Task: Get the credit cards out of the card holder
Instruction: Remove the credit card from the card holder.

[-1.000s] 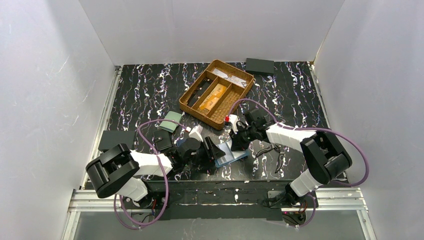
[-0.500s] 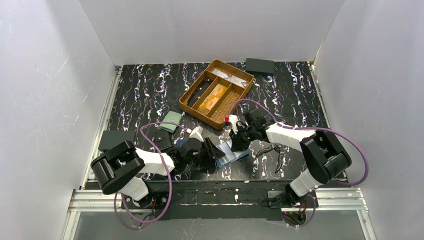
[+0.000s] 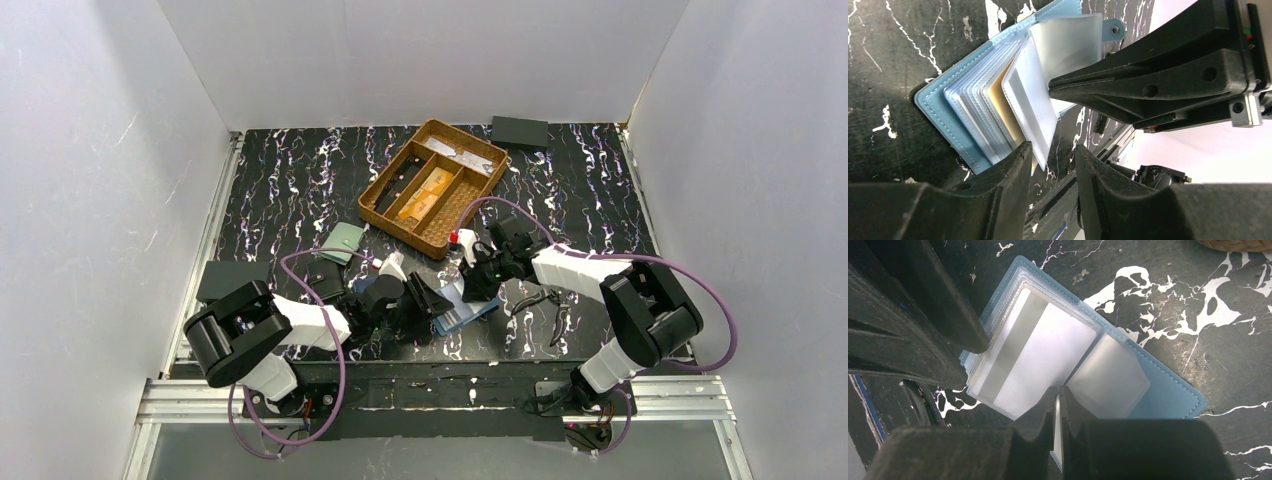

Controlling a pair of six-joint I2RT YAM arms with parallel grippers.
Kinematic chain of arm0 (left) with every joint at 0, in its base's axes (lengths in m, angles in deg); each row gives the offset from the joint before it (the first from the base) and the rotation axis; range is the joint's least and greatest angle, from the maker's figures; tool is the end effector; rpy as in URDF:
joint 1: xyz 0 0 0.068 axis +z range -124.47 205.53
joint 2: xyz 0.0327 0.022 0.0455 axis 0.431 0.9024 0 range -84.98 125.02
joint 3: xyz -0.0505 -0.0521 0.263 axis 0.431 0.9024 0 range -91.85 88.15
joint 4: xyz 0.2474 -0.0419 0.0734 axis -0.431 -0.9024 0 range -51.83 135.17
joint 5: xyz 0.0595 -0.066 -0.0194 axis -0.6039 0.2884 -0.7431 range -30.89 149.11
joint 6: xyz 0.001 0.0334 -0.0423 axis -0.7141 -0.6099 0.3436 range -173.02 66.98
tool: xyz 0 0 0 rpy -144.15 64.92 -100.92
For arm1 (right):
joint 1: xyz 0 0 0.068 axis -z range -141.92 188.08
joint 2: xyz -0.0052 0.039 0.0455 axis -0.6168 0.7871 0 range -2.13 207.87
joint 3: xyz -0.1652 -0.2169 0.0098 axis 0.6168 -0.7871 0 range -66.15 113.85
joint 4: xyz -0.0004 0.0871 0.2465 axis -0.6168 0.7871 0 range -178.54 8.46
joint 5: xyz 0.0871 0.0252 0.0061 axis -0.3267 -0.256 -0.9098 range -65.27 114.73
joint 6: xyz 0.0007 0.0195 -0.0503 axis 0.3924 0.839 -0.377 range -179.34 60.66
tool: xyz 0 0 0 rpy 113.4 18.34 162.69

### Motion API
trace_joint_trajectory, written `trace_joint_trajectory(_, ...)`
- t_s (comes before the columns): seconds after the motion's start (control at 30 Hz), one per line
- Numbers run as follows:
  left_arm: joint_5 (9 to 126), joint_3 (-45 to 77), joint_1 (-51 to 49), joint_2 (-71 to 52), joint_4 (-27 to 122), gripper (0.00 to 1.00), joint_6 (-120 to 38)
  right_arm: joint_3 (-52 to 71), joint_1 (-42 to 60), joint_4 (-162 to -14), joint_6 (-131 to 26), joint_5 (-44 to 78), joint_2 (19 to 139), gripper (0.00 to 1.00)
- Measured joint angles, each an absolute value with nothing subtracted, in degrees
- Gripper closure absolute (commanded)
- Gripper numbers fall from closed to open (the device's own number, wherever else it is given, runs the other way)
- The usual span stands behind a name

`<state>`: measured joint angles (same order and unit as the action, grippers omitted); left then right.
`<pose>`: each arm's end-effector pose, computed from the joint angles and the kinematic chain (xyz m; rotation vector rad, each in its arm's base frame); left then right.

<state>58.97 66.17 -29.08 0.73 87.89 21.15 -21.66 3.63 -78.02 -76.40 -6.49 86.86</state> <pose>0.1535 -0.2158 0.1444 -0.3840 2.2161 -1.3924 0.2302 0.1803 0.1629 -1.2871 2.1598 0.8110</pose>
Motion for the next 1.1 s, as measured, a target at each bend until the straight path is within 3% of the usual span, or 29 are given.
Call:
trace_joint_trajectory(0.17,58.94,66.19,-29.08,0.73,89.09,0.65,21.17,-21.35,3.98,-76.18,-79.08,-6.95,85.75,0.72)
trace_joint_trajectory(0.43,58.97,66.34,-28.88,0.51,90.88,0.64,20.51,-21.35,4.33,-74.15,-86.62,-11.7,76.46,0.38)
trace_joint_trajectory(0.73,60.52,66.21,-27.4,1.43,93.94,0.64,19.4,-21.35,4.33,-70.81,-90.47,-17.88,78.1,0.17)
trace_joint_trajectory(1.1,63.69,64.33,-25.91,7.79,99.65,0.64,19.7,-21.35,4.33,-70.7,-86.58,-18.43,81.6,0.12)
